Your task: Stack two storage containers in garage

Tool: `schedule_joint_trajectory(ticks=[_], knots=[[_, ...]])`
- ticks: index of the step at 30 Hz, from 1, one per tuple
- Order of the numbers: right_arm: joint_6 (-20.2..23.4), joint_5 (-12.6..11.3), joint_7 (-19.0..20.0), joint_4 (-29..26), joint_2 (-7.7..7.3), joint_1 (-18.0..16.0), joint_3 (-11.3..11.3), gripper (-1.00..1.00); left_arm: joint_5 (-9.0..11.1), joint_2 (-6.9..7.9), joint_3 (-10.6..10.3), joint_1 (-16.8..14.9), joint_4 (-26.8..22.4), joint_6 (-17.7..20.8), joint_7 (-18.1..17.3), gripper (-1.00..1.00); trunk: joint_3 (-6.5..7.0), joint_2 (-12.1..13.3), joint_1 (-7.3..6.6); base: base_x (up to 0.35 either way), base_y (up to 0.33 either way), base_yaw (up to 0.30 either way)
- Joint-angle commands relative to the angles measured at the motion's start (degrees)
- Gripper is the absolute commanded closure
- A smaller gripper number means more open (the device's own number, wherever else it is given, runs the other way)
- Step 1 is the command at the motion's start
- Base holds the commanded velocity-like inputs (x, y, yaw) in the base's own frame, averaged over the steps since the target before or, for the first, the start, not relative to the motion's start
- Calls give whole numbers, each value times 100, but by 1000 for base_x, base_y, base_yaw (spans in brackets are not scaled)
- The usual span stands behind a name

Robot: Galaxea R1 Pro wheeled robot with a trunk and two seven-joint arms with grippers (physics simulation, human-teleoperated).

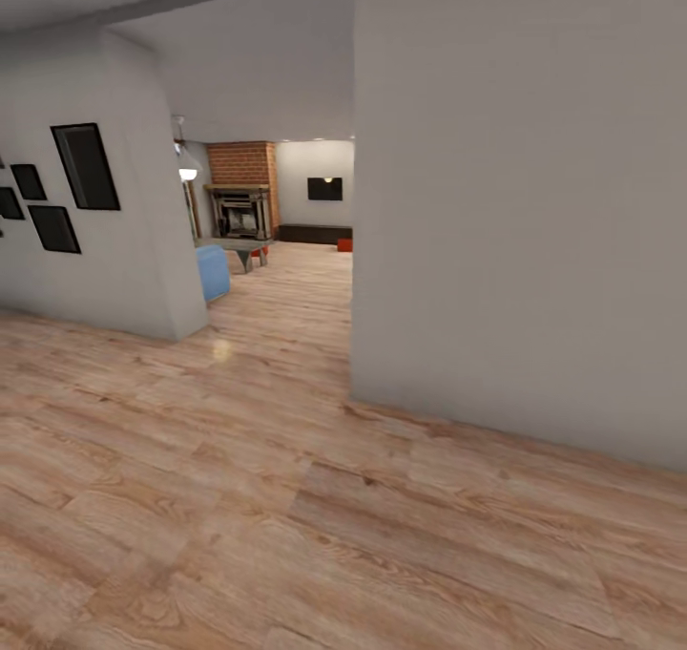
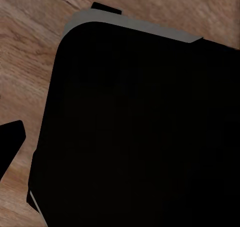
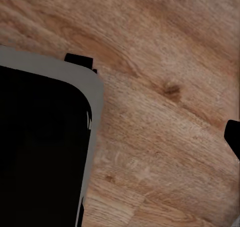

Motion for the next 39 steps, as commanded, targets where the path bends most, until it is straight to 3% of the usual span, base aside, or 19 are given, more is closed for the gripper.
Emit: schedule_joint_trajectory(ticks=[1,39], knots=[[-29,-60,-5,11,-1,-4,49,-100,25,-2,5,-2,-4,2,6,-100,-6,-2,3,324,67,116],[-29,-40,5,11,3,-4,61,-100,32,6,1,-2,-4,39,6,-100,-6,-2,3,324,63,5]])
